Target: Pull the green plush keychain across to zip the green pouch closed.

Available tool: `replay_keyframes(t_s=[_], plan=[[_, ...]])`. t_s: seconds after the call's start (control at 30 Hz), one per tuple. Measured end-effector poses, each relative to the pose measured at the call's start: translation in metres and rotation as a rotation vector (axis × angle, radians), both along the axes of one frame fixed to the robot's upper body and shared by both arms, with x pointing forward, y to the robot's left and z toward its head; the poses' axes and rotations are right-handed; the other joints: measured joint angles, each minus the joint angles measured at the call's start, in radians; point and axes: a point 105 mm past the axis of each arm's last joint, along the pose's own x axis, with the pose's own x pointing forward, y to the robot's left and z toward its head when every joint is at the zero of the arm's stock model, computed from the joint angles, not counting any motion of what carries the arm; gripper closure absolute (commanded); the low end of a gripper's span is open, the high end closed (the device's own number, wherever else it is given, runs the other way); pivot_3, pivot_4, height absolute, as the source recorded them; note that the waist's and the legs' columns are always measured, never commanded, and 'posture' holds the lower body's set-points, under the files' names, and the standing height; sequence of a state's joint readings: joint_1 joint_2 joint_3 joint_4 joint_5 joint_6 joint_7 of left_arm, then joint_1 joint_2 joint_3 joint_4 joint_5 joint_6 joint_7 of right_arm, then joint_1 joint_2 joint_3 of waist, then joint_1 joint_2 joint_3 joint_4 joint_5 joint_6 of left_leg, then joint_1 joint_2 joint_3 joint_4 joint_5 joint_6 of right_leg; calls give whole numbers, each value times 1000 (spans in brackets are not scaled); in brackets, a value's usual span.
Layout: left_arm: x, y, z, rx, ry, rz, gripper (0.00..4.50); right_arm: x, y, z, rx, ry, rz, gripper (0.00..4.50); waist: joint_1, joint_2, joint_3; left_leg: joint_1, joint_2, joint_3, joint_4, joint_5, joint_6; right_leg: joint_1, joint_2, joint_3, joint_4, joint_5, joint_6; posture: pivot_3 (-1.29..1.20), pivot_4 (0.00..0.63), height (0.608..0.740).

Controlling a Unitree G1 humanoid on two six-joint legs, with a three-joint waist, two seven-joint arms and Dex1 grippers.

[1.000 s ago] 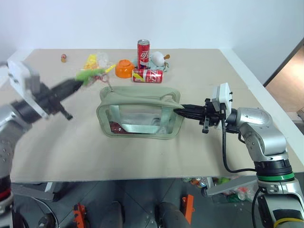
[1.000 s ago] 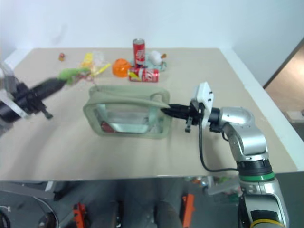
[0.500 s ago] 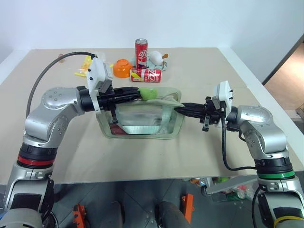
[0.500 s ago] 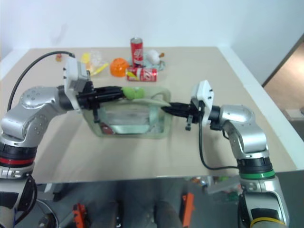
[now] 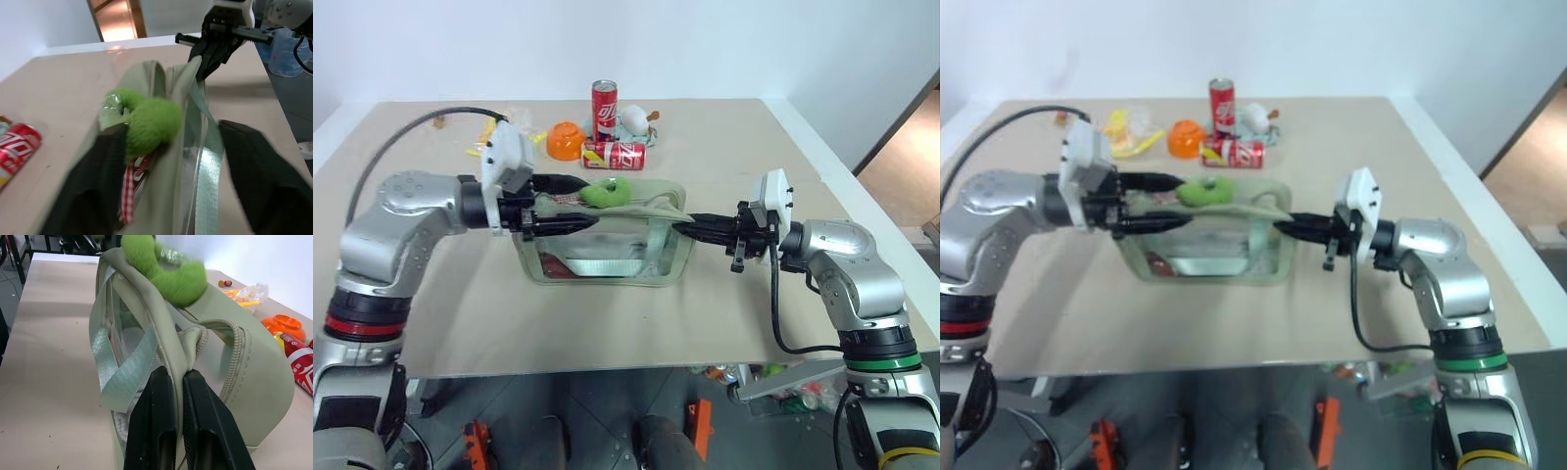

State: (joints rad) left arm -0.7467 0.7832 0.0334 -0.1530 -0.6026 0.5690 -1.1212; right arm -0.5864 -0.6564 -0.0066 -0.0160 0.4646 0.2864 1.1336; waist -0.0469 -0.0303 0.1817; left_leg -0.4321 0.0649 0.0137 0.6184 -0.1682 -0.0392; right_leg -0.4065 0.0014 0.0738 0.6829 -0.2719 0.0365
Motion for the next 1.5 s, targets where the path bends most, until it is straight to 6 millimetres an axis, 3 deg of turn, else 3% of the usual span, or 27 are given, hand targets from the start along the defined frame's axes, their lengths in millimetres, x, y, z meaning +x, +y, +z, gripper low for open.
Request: replay_keyframes(t_s=[0.1,0.23,0.53,0.77,1.1,1.13,1.23,1.27,1.33,1.5], plan=[[-14,14,6,7,2,34,545,1,1,1,-1,-5,6,4500,-1,0,0,0,0,0,0,0,0,0,0,0,0,0,0,0,150,740],[-24,26,-6,-35,62,123,545,1,1,1,-2,-3,17,4500,-1,0,0,1,0,1,0,0,0,1,-1,0,0,0,0,0,150,740],[-17,58,-43,-140,126,420,545,3,0,0,3,1,18,4500,1,0,0,2,0,0,1,1,0,2,-1,0,1,1,1,0,150,740],[-12,58,-50,-195,107,458,545,3,0,0,3,0,18,4500,1,0,0,2,0,1,1,1,0,1,-1,0,1,1,0,0,150,740],[-3,44,-52,-229,94,414,4172,0,0,0,-8,-6,15,4500,1,0,0,1,0,1,0,1,0,1,-1,0,1,1,-1,0,150,740],[-3,44,-53,-228,96,411,4430,0,0,0,-8,-3,15,4500,1,0,0,1,0,1,0,1,0,1,-1,0,0,1,-1,0,150,740],[-3,44,-53,-228,97,406,4478,-1,0,1,8,38,17,4500,1,0,0,1,0,1,1,1,0,1,-1,0,1,1,-1,0,150,740],[-3,44,-53,-228,97,403,4500,-1,0,1,13,60,19,3785,1,0,0,1,0,1,1,1,0,1,-1,0,1,1,-1,0,150,740],[-3,44,-54,-229,98,398,4500,-2,0,6,6,74,23,3146,1,0,0,1,0,1,1,1,0,1,-1,0,1,1,-1,0,150,740],[-3,43,-55,-225,99,390,4500,2,16,62,16,-83,62,1395,-1,0,0,2,1,1,1,1,0,1,0,0,1,1,0,0,150,740]])
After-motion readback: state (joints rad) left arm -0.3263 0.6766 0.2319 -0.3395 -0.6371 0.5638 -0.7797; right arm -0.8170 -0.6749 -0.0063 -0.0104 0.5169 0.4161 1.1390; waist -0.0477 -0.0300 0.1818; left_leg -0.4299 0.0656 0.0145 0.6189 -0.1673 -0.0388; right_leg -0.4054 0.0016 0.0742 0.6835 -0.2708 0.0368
